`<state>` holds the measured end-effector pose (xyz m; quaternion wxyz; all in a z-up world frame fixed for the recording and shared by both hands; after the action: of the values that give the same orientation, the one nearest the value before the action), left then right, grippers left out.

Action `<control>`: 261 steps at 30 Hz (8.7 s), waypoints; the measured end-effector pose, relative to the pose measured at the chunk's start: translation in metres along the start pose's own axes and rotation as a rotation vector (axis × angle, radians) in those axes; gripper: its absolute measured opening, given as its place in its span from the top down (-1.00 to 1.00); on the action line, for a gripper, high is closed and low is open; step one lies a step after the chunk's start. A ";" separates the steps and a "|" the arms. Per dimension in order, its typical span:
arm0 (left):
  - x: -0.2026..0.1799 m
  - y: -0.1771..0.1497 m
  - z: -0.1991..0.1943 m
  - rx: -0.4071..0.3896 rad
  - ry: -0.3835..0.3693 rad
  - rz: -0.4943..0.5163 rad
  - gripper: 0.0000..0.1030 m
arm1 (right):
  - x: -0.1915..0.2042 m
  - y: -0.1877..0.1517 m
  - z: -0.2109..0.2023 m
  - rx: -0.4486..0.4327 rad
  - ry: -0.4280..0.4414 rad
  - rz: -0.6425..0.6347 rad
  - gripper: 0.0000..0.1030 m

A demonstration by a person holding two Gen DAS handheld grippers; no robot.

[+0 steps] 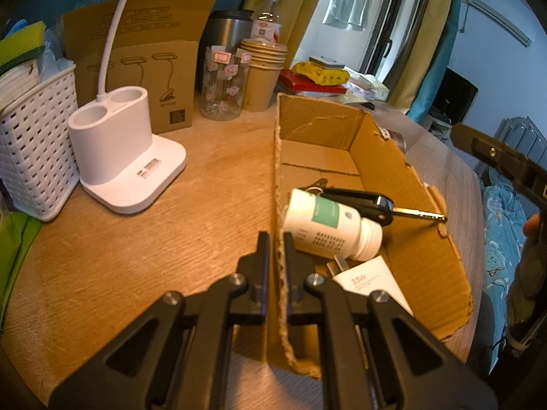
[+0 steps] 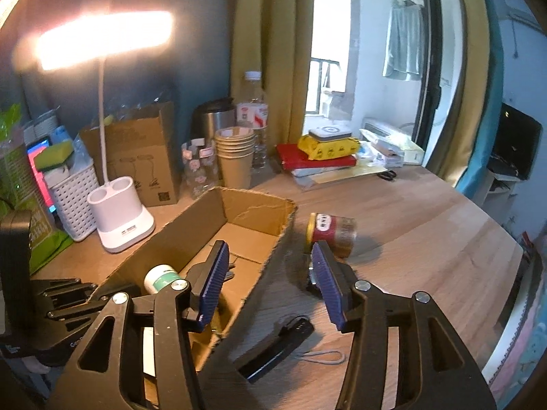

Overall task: Organize rigid objects
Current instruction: 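Move the right gripper back to the white earbud case, then grasp the white earbud case with the right gripper, then lift the earbud case into the box and open the right gripper, then move the right gripper back to the black-strap wristwatch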

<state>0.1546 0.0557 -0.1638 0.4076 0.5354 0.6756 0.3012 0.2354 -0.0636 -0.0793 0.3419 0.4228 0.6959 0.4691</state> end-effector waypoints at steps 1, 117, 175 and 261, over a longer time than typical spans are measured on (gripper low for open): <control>0.000 0.000 0.000 0.000 0.000 0.000 0.85 | -0.003 0.000 0.000 -0.002 -0.006 0.004 -0.12; 0.000 -0.001 0.000 0.000 0.000 0.000 0.85 | -0.088 -0.045 0.034 0.144 -0.125 0.085 -0.06; 0.000 -0.001 0.000 0.000 0.000 0.001 0.85 | 0.050 -0.029 0.072 0.132 0.146 -0.100 -0.06; -0.004 -0.002 0.000 -0.001 0.001 0.001 0.85 | -0.029 -0.036 0.030 0.122 -0.023 0.017 -0.35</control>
<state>0.1542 0.0517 -0.1650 0.4073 0.5354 0.6755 0.3020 0.2637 -0.0862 -0.1205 0.3193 0.4541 0.7157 0.4238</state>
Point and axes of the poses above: each gripper's, at about its wrist camera, not at the fingertips, and z roughly the way its jaws point, x to its left, y to its top, the point moved 5 cm from there along z, roughly the way its jaws point, and after that the axes turned 14 degrees about -x, right-handed, at the moved point
